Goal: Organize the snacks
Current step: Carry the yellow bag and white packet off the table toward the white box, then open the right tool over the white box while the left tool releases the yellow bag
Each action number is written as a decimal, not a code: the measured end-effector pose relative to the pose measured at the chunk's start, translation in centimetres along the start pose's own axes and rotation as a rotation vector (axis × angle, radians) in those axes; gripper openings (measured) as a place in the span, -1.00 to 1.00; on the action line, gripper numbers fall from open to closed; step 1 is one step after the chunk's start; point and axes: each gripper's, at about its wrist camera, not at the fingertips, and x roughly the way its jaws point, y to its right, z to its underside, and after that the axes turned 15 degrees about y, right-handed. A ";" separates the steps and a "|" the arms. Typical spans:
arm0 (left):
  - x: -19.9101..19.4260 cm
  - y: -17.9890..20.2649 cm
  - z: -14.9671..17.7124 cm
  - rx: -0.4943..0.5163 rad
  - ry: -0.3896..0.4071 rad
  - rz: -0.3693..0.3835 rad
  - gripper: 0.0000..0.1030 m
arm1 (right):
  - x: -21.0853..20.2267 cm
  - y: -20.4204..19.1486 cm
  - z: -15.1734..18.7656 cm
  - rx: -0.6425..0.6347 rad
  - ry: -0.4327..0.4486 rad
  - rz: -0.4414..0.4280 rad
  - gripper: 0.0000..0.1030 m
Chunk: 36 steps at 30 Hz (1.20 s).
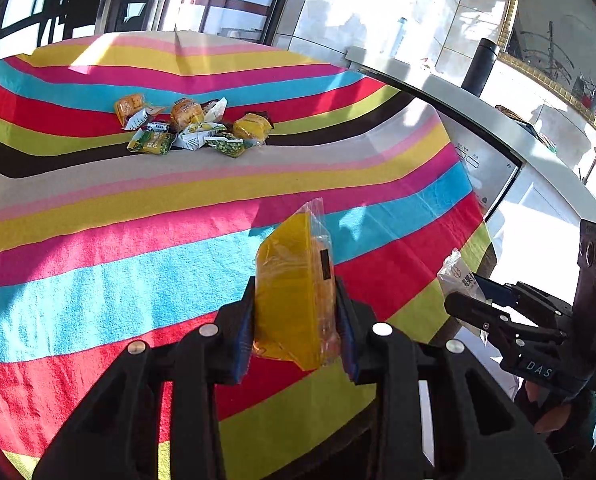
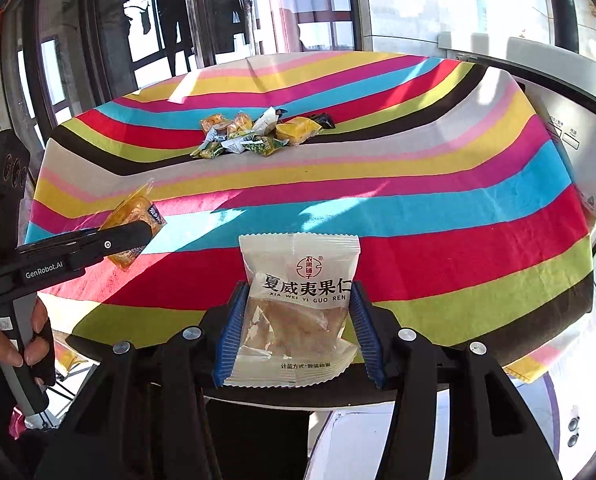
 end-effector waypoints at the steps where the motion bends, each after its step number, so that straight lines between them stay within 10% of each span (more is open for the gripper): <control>1: 0.1 1.1 0.3 0.017 -0.005 0.025 -0.32 | -0.7 0.9 0.4 0.015 0.001 0.015 -0.02; 17: 2.0 17.8 5.9 0.328 -0.166 0.416 -0.32 | -7.4 10.6 6.4 0.150 -0.024 0.264 -0.02; 32: 2.5 24.1 10.0 0.493 -0.252 0.574 -0.28 | -8.5 15.2 10.7 0.226 -0.128 0.380 0.13; 36: 1.9 23.9 9.9 0.480 -0.197 0.577 0.77 | -8.4 15.7 10.9 0.255 -0.134 0.386 0.47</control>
